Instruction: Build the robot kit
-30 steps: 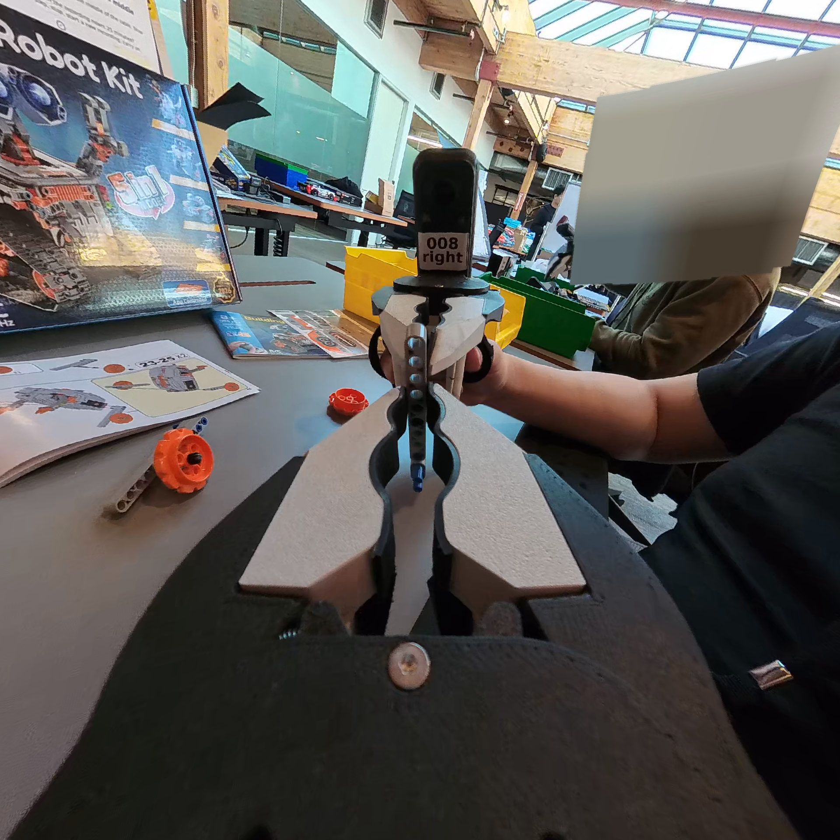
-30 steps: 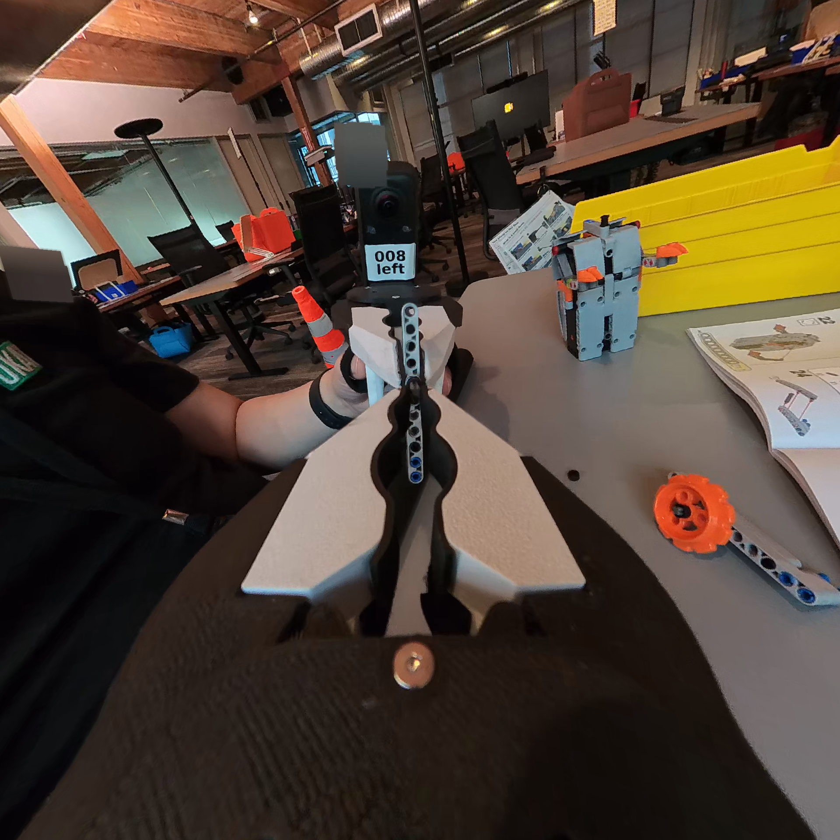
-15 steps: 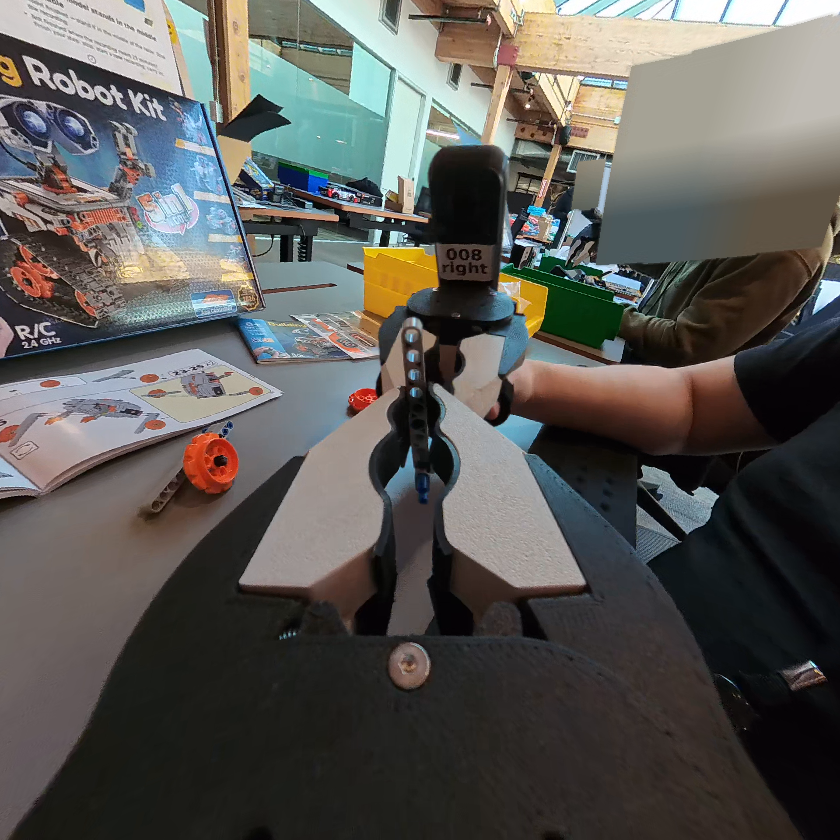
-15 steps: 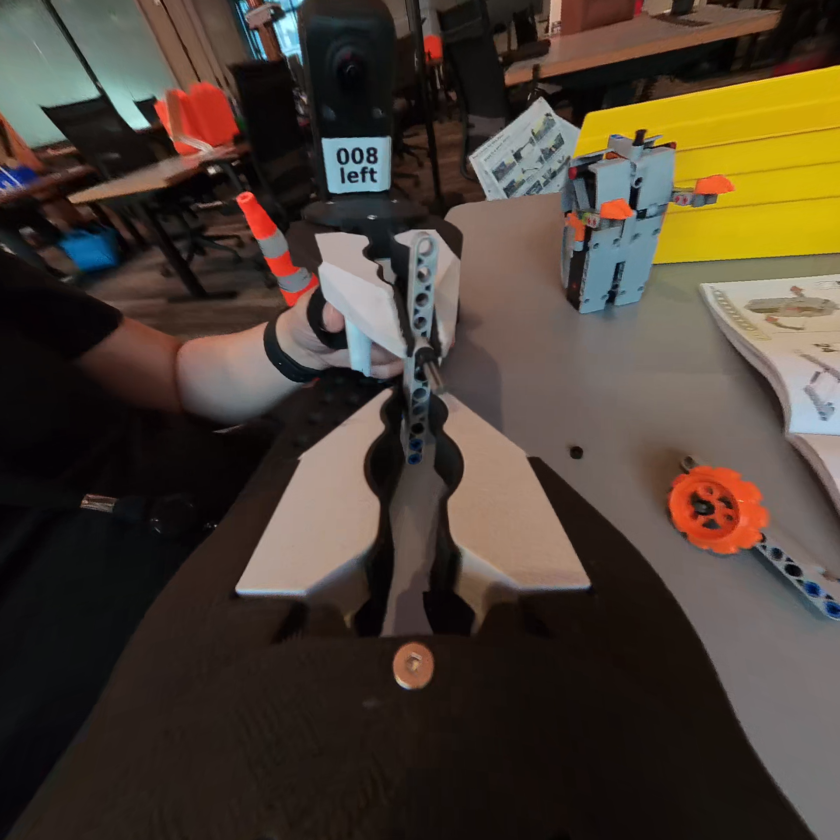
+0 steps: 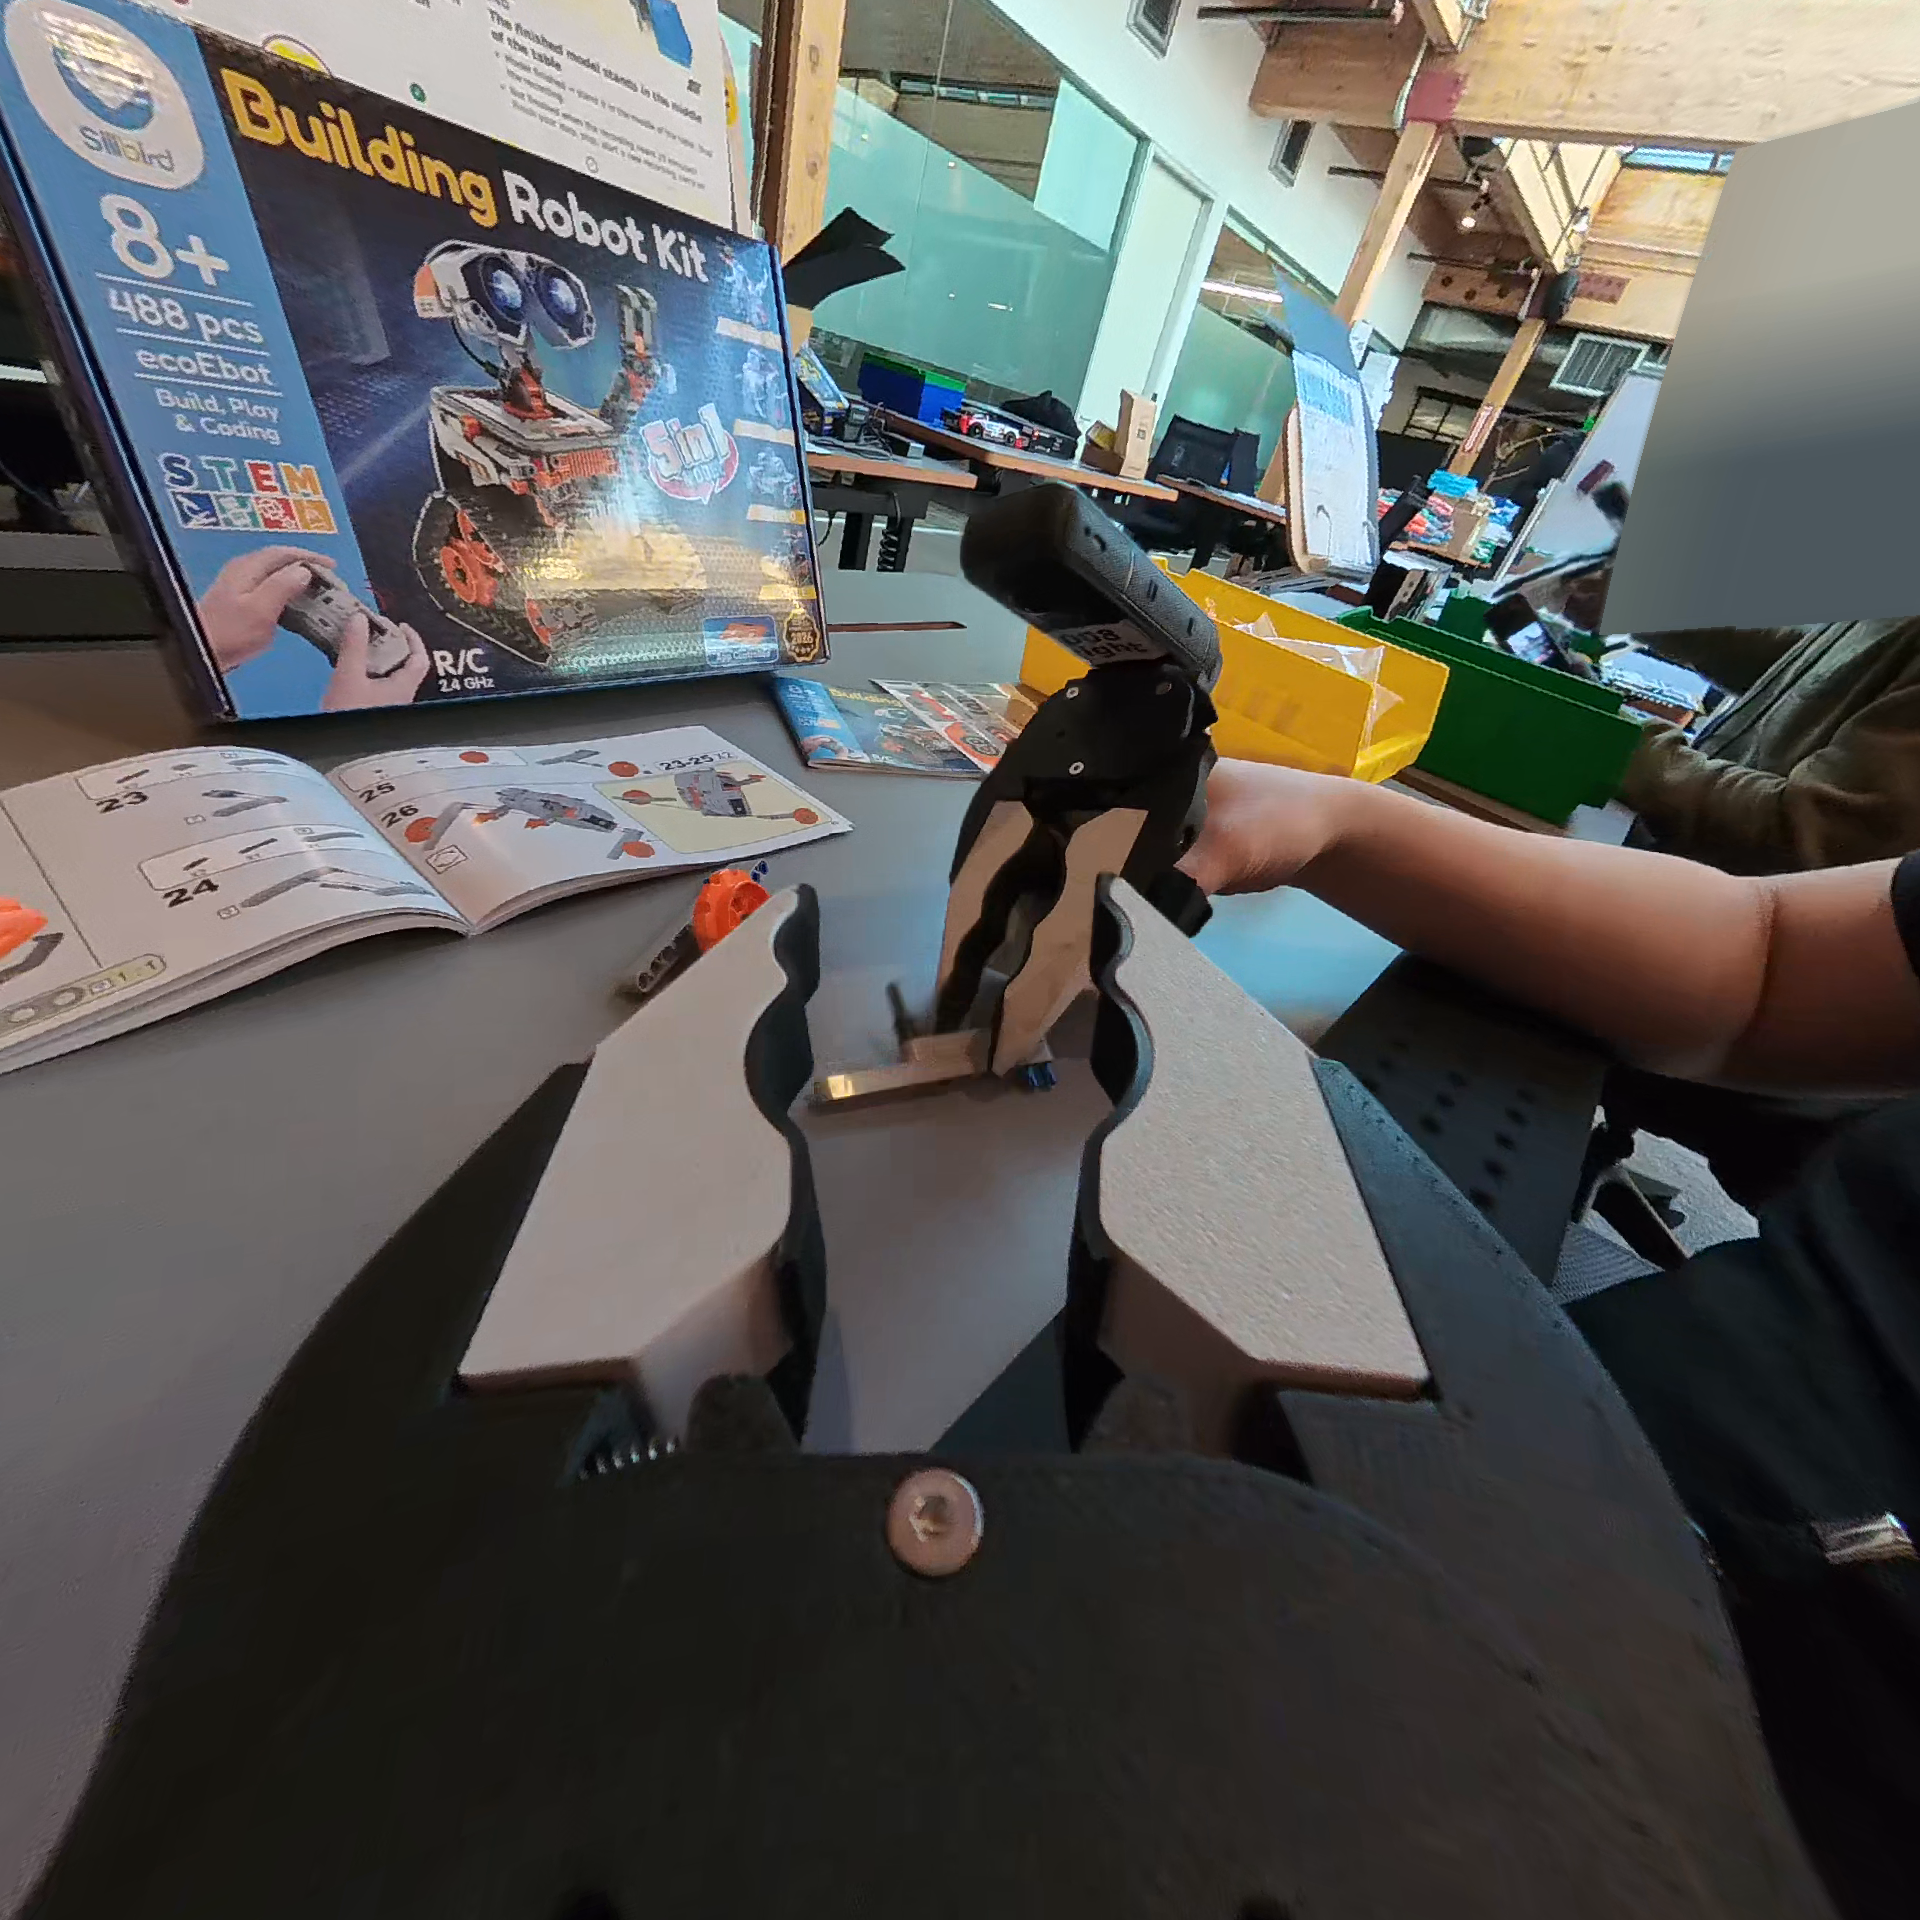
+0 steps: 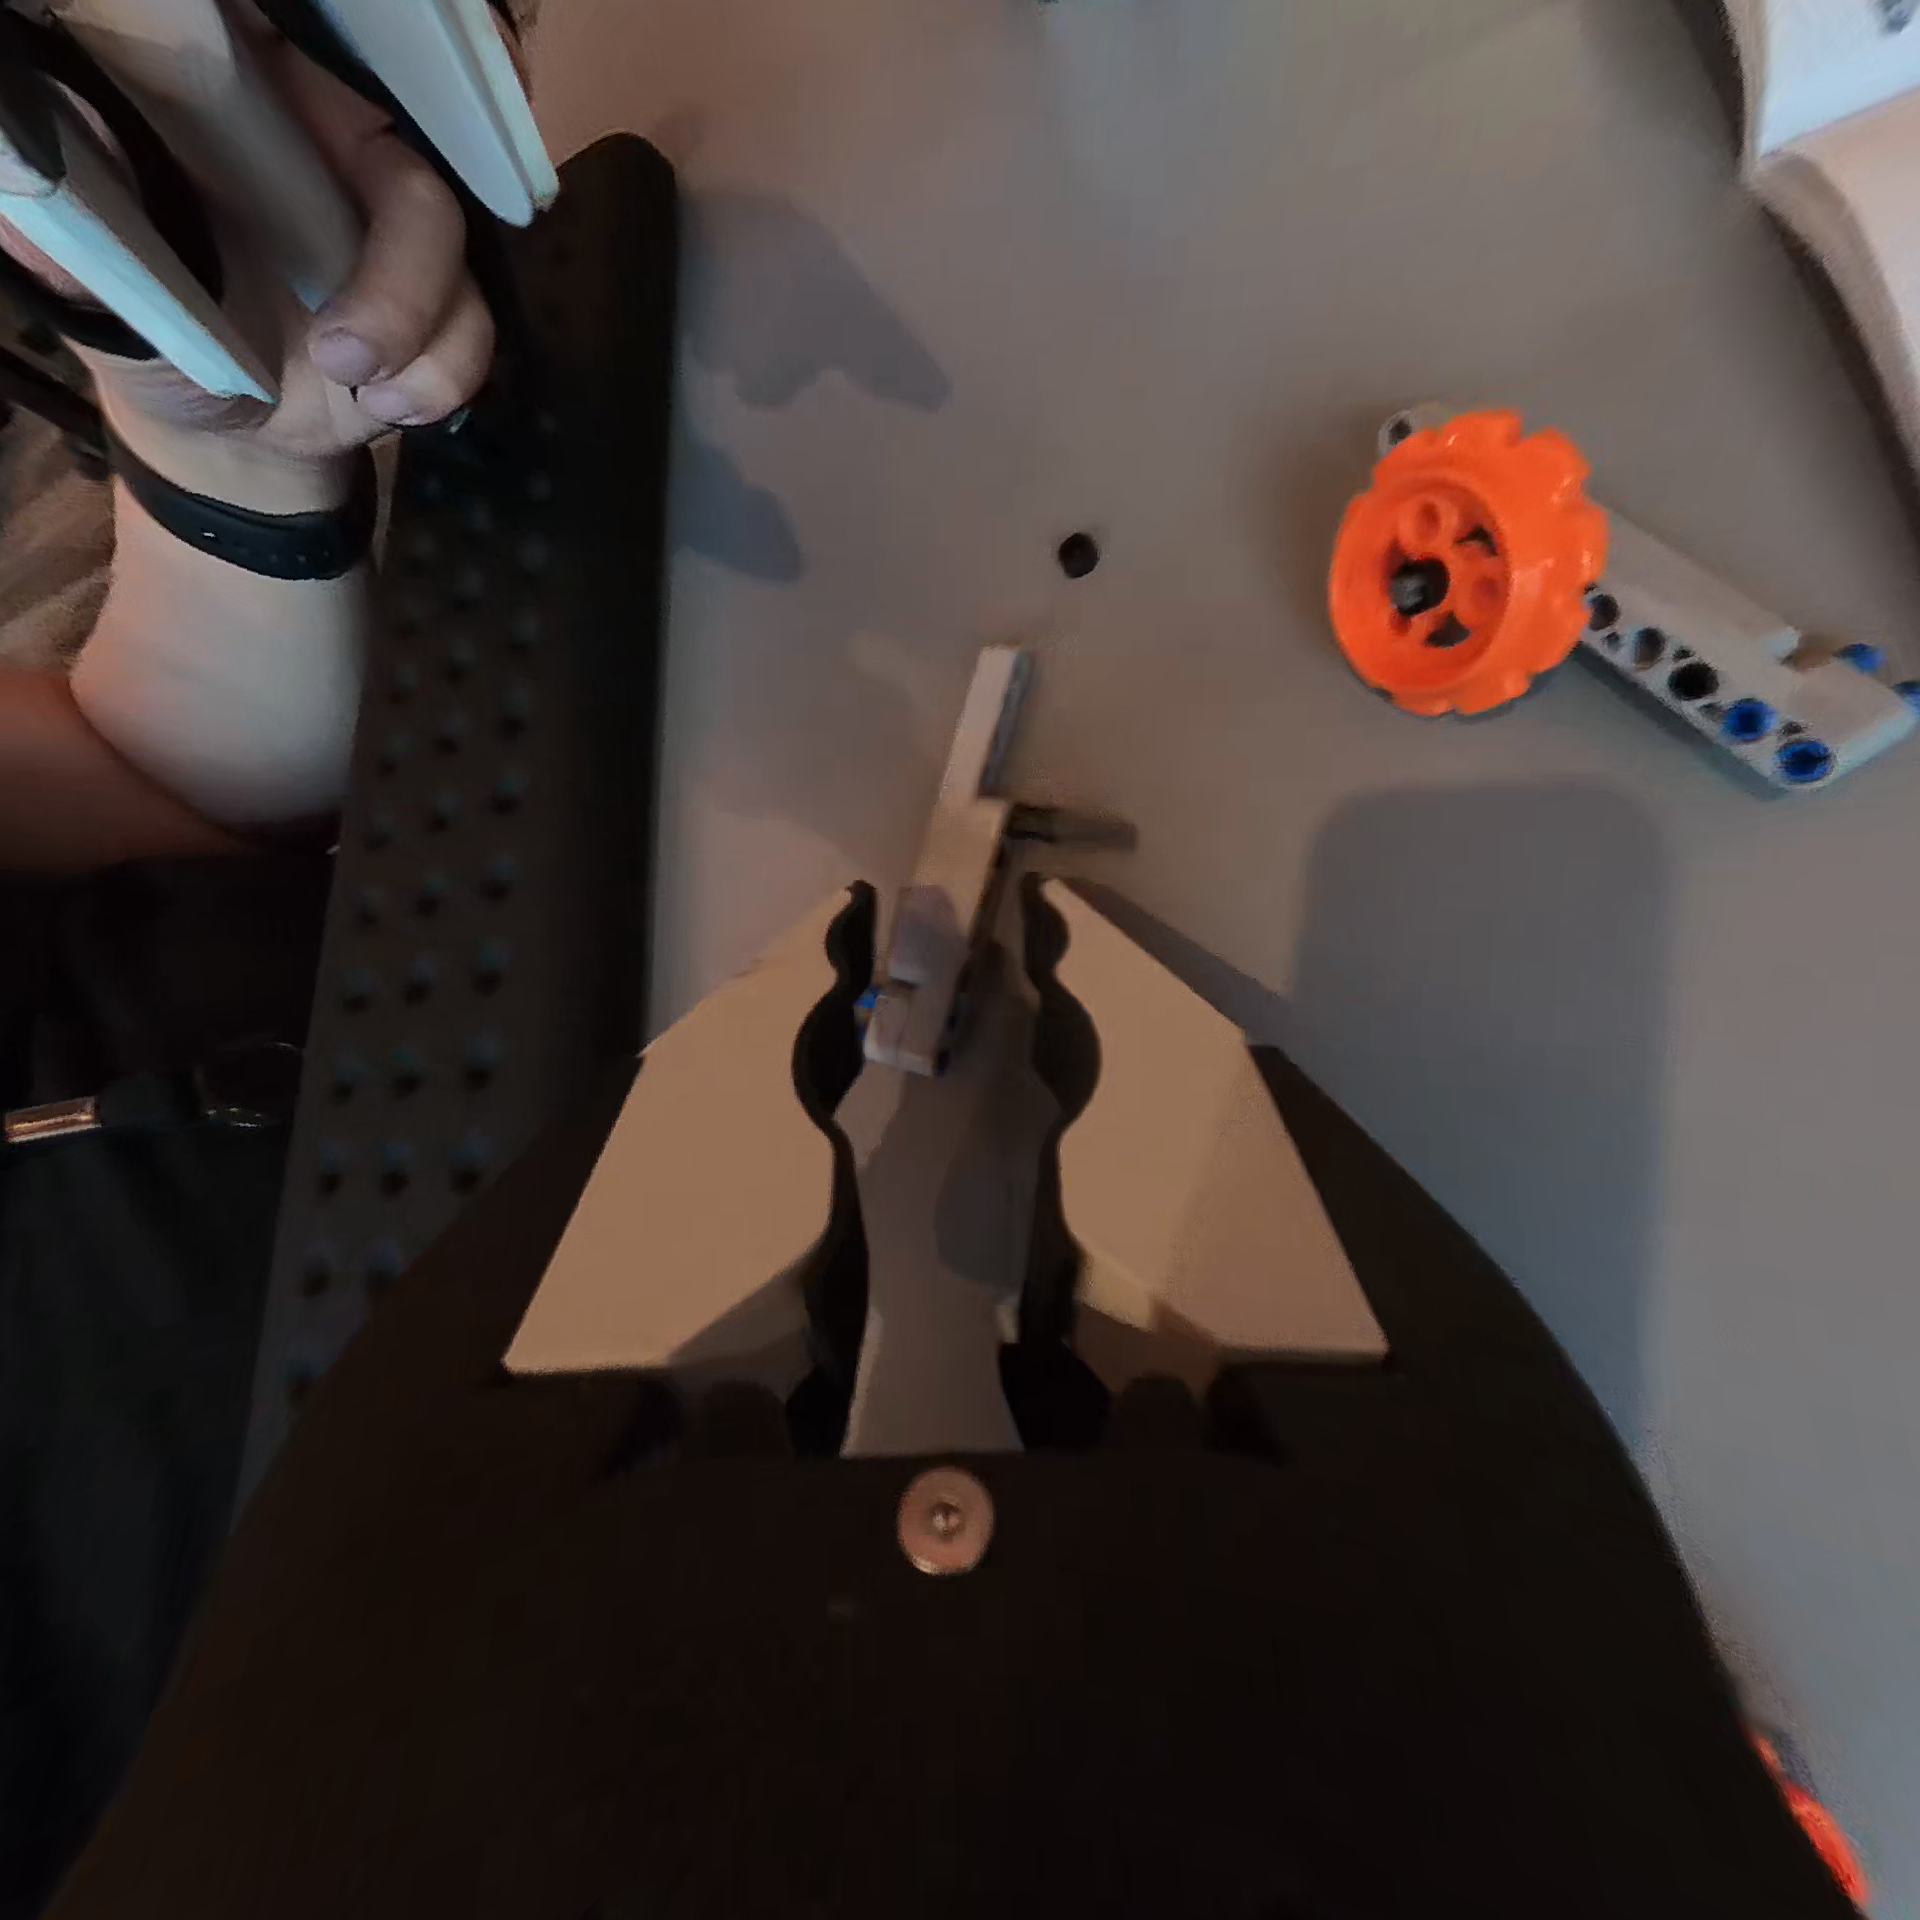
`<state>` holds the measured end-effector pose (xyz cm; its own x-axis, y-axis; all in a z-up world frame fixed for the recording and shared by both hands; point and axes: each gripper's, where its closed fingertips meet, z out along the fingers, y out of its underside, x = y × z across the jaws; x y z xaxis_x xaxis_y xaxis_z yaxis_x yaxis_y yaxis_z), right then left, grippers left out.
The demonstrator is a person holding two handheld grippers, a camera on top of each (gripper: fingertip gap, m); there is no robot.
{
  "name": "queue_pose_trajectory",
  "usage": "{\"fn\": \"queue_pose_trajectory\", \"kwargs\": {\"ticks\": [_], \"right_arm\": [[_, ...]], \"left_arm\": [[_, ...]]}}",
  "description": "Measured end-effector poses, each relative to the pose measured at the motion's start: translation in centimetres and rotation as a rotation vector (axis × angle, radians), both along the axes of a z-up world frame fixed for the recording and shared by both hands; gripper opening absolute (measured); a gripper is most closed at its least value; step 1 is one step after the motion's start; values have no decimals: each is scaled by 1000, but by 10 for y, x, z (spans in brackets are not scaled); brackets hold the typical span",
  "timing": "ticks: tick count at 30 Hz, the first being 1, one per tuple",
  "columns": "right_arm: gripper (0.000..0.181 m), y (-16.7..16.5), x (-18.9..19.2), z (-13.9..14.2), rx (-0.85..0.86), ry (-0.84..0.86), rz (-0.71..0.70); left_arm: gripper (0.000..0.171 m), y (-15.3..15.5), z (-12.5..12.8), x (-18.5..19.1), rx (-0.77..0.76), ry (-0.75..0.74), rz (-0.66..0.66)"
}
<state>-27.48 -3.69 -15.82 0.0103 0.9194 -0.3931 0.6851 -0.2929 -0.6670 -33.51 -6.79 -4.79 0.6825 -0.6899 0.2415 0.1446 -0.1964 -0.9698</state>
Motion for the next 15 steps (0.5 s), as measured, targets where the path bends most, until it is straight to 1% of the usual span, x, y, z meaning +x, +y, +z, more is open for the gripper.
{"fn": "queue_pose_trajectory", "kwargs": {"ticks": [1,3,4,5,6,7,9,12,15], "right_arm": [[38,5,0,4,39,22,-5],[40,19,-5,18,142,107,-16],[40,33,-9,25,221,143,-49],[41,50,-13,29,302,159,-99],[46,65,-18,31,373,155,-143],[51,70,-23,31,429,152,-146],[61,79,-34,29,558,120,-161],[60,89,-42,23,738,5,-208],[57,95,-37,7,803,-130,-226]], "left_arm": [[51,-1,1,0,1,-6,-4],[51,-3,2,-2,4,-14,-9],[51,-3,2,-2,5,-15,-10],[51,-4,2,-2,6,-15,-11],[51,-4,2,-2,5,-12,-12],[51,-4,1,-1,2,-7,-13],[51,-2,-2,0,-8,14,-10],[50,0,-6,4,-17,53,-5],[50,2,-8,6,-26,70,-3]]}}
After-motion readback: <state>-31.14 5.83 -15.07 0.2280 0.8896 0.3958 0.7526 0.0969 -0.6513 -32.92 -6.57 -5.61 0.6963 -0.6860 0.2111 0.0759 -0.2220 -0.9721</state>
